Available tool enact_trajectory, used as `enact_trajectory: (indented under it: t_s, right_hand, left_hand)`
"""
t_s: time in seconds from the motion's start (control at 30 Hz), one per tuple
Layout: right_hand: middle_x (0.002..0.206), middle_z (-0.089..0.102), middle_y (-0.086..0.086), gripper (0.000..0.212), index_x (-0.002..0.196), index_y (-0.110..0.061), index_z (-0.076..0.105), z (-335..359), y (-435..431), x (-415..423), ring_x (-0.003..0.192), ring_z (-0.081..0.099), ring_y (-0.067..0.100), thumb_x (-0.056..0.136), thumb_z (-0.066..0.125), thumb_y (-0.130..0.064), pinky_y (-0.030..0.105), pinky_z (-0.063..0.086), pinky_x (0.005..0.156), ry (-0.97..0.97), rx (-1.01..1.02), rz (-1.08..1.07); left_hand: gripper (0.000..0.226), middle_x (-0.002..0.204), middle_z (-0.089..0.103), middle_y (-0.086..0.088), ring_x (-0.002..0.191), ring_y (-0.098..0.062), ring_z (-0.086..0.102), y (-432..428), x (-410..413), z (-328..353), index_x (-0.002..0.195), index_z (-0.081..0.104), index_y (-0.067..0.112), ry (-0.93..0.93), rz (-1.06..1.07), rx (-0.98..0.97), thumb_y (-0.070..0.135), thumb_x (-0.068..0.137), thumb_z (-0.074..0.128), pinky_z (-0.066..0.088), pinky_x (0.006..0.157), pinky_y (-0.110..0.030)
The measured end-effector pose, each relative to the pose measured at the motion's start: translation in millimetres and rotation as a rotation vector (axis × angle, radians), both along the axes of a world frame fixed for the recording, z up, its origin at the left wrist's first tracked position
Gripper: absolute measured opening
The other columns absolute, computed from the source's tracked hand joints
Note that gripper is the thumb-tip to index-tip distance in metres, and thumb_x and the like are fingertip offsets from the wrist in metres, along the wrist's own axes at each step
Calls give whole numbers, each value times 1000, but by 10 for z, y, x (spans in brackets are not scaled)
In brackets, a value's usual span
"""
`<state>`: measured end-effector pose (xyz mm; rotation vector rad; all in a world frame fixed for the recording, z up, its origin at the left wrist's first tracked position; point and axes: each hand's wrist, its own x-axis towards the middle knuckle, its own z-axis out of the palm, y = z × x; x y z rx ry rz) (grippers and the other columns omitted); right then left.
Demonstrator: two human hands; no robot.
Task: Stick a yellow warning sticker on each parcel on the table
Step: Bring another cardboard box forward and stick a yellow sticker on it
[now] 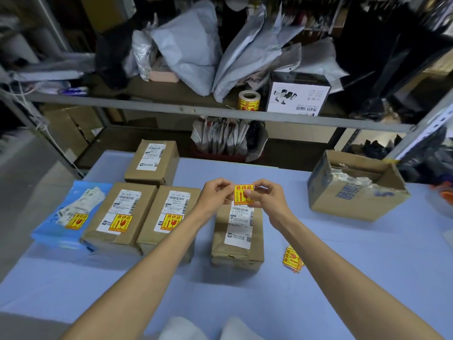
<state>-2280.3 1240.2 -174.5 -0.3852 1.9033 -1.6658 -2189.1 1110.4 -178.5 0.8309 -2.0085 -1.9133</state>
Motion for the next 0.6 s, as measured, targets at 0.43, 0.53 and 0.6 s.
enact_trajectory:
  t_s: [0.43, 0.53, 0.6]
  right_hand:
    - [79, 70, 8, 8, 85, -3, 59, -23, 53, -15, 67, 71, 13, 87, 67, -3, 19, 55, 58, -3, 73, 34]
    - [78, 70, 7, 8, 85, -5, 60, -40, 66, -26, 69, 71, 16, 87, 67, -3, 21, 55, 61, -7, 71, 39]
    - [81, 69, 7, 13, 94, -4, 61, -70, 63, -25, 76, 70, 21, 85, 71, -6, 25, 55, 65, 11, 94, 16]
  left_hand:
    - [8, 78, 69, -8, 64, -8, 69, -52, 46, 19, 91, 65, 5, -23, -93, 63, 10, 93, 58, 57, 63, -18]
    - [9, 77, 69, -8, 62, -8, 69, -50, 34, 15, 91, 65, 4, -24, -108, 70, 9, 93, 58, 57, 63, -18]
    - [9, 75, 69, -7, 61, -7, 69, -36, 23, 11, 89, 65, 5, -22, -111, 70, 9, 93, 58, 57, 61, -18]
